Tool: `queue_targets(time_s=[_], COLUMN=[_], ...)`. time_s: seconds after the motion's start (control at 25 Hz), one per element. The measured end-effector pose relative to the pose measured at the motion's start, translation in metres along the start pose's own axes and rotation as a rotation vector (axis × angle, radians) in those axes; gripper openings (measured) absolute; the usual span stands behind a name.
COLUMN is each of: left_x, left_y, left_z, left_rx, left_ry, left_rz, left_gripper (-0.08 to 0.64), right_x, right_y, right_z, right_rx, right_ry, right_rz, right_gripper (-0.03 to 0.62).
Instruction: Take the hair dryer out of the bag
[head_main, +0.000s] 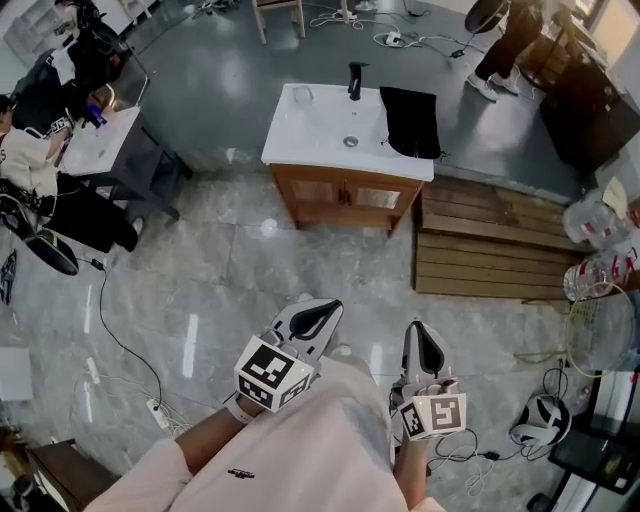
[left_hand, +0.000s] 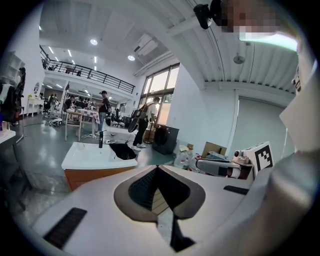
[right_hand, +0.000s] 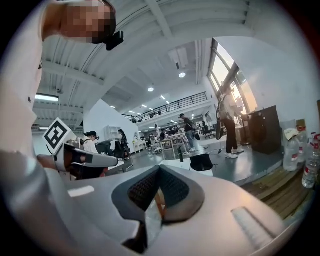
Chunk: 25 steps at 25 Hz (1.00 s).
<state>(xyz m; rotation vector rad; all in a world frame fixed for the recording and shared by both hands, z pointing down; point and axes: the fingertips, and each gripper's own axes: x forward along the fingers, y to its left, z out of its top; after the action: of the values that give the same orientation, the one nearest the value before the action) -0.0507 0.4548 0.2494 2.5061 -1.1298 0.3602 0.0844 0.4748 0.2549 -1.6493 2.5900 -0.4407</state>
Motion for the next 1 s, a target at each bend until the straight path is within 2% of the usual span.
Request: queue_targets(time_s=[0.24, 0.44, 0.72, 1.0], left_x=[0.003, 0.031, 0.099, 0.166], left_y=[0.024, 0.051, 0.103, 0.169], left_z=[0.005, 0.010, 0.055, 0.113], left_rx=[-0.037, -0.070, -0.076, -0.073], left_ry=[-0.006, -0.001, -0.025, -0.026], left_rz=[0.049, 0.053, 0.032, -0.010], left_gripper=[0.008, 0.008, 0.008, 0.008], right_x=[0.035, 0.061, 0.125, 0.222], right_y=[0.003, -0.024, -0.069, -0.103], right_z=[0.017, 0.014, 0.036, 0.074], right_rx=[0.016, 0.070, 0.087, 0.086], right_ry=[-0.019, 0.003, 0.009, 0.013], right_rz=[0.056, 0.014, -0.027, -0.060], right_gripper=[0.011, 0.011, 0.011, 0.011])
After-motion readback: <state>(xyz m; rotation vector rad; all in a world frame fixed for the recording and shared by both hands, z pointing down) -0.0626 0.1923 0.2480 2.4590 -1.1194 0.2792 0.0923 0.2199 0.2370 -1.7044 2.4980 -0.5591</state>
